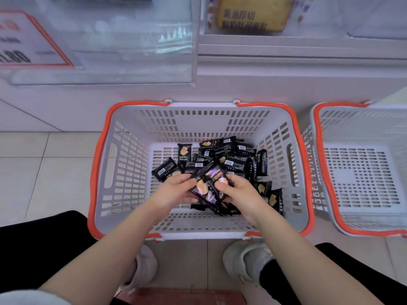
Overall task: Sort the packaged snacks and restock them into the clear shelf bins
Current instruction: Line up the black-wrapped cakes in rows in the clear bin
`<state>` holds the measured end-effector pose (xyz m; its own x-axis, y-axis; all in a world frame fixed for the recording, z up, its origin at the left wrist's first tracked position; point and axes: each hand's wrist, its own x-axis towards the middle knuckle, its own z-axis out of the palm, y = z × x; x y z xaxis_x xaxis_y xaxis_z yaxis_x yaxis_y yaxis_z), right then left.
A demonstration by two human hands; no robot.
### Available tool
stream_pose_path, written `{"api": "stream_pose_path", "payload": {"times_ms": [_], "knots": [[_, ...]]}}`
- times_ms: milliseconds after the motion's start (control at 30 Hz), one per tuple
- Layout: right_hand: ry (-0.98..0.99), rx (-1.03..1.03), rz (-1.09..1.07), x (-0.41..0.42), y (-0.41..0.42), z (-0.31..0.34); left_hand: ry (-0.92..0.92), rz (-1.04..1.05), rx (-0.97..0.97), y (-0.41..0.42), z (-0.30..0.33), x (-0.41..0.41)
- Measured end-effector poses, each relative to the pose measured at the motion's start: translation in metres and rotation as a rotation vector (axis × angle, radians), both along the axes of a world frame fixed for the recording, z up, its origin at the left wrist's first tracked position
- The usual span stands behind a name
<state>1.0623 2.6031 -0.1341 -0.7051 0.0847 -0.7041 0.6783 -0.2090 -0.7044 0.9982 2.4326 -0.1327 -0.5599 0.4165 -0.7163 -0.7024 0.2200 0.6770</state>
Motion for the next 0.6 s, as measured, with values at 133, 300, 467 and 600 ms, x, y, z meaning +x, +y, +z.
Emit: {"api": "stream_pose_path", "payload": {"times_ms": [133, 300, 467, 600], "knots": [[-0.105, -0.211, -0.348, 0.003, 0.005, -0.007, -0.042, 0.118, 0.041, 0.005, -0.001, -0.002], [-0.221, -0.278, -0.392, 0.006, -0.014, -0.010, -0.044, 0.419, 0.000, 0.011, -0.011, 0.005], [-0.192, -0.280, -0.347, -0.001, -0.027, -0.009, -0.028, 0.406, 0.051, 0.017, -0.017, 0.012], [-0.186, -0.345, -0.288, -0.007, -0.023, -0.009, 0.001, 0.160, -0.014, 0.016, -0.021, 0.008]]}}
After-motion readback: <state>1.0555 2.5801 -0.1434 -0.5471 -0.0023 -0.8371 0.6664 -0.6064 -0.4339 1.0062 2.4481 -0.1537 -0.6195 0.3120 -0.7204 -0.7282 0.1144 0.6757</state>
